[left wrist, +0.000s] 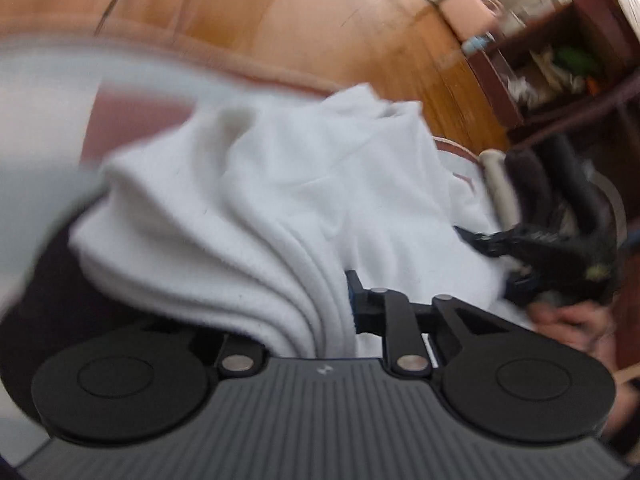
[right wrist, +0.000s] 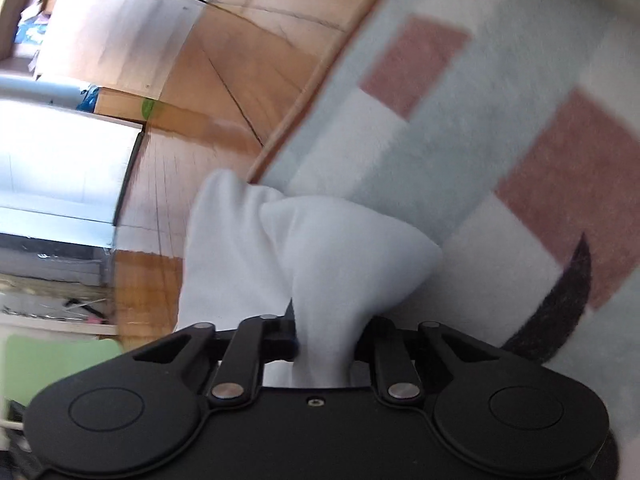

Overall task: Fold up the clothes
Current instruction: 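Carry the lifted folded T-shirt with both grippers toward the clothes stack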

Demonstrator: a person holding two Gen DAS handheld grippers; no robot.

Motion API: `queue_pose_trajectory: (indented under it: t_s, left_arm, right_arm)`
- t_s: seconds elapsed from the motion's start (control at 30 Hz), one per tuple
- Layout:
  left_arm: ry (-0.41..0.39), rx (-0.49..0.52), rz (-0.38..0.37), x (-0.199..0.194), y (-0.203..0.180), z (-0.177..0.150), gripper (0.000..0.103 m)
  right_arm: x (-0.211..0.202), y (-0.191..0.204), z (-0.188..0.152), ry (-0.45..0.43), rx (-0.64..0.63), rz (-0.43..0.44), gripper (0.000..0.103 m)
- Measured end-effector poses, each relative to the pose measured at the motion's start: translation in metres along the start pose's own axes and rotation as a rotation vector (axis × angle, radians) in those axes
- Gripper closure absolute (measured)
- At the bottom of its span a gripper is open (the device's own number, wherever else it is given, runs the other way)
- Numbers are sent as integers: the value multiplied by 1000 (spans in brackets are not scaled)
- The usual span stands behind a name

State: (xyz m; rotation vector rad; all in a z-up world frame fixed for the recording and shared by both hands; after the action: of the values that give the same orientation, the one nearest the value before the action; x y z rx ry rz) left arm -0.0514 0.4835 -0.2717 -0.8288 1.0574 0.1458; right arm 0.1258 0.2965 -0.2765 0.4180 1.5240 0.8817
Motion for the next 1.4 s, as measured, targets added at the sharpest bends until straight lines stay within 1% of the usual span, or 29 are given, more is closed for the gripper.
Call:
queue_pose_trajectory:
  t_s: [0.03,0.1,0.17,0.23,0.27,0.3,0.37,0.4,0.5,0.57,0.6,0.63,0.7,0.77,0.9,1.0,1.17,1.27,1.3,1.4]
  left_arm:
    - [-21,33,42,-2,-9,1,87]
    - [-60,56,68,-12,-23,-4,87]
    - [-79,60,48,-27,-33,-15,87]
    - [-95,66,26,-45,-45,-25,87]
    - [-107,79,27,-54,-52,-30,87]
    - [-131,123,65,-63,-65,-33,87]
    - [-195,232,187,-73,-93,-34,87]
    - [-221,251,227,-77,-104,-34,87]
    - [-260,236,249,-91,-126,-36,87]
    - [-291,255,266,-101,-142,-38,87]
    - [-299,262,270,-105,-152,-38,87]
    - [-290,266,266,-109,-165,-34,87]
    - [-292,301,263,-120,-197,-25,87]
    - [-304,349,262,-134,-231,-16,87]
    - [-333,412,221,-154,-286,0,87]
    - [-326,447,182,-155,-318,8,87]
    - [-313,522,157,-132,-366,20,87]
    - [-275,510,134,-103,-392,38,87]
    - [-267,511,130,-95,-402,43,87]
    - [-274,559,137,-74,-433,56,87]
  right_arm:
    - [-8,13,-5,-18,-53,-13,86]
    - [-31,40,-21,-72,-179,-17,87]
    - [-54,59,-38,-146,-291,-52,87]
    - [-77,73,-58,-207,-361,-98,87]
    - [-87,79,-65,-228,-388,-118,87]
    - [-97,85,-69,-241,-413,-138,87]
    - [-118,99,-71,-276,-480,-159,87]
    - [-128,107,-70,-295,-506,-164,87]
    - [-157,131,-78,-354,-579,-191,87]
    - [-178,145,-88,-393,-635,-214,87]
    - [-190,147,-93,-408,-660,-222,88]
    - [-203,148,-96,-424,-674,-223,88]
    - [-233,147,-93,-459,-687,-236,88]
    - [-261,143,-83,-482,-688,-258,88]
    - [-324,130,-66,-519,-641,-207,88]
    - [-358,115,-50,-535,-591,-175,88]
    - [-397,90,-25,-562,-549,-147,88]
    - [-417,73,-10,-598,-540,-136,88]
    - [-423,64,-4,-611,-529,-139,88]
    - [-437,37,23,-637,-480,-153,88]
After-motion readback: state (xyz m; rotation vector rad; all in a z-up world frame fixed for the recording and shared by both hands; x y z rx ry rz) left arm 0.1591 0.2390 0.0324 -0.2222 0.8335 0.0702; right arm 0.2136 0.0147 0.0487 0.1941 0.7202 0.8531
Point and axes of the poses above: each gripper's, at about its wrist camera, not at the fingertips, and x roughly the way its jaws point, y to its left, z to its top, the point moved 5 cm from there along x, roughly the way its jaws point, and after that the axes turned 14 degrees about y, right-handed, at the moved point
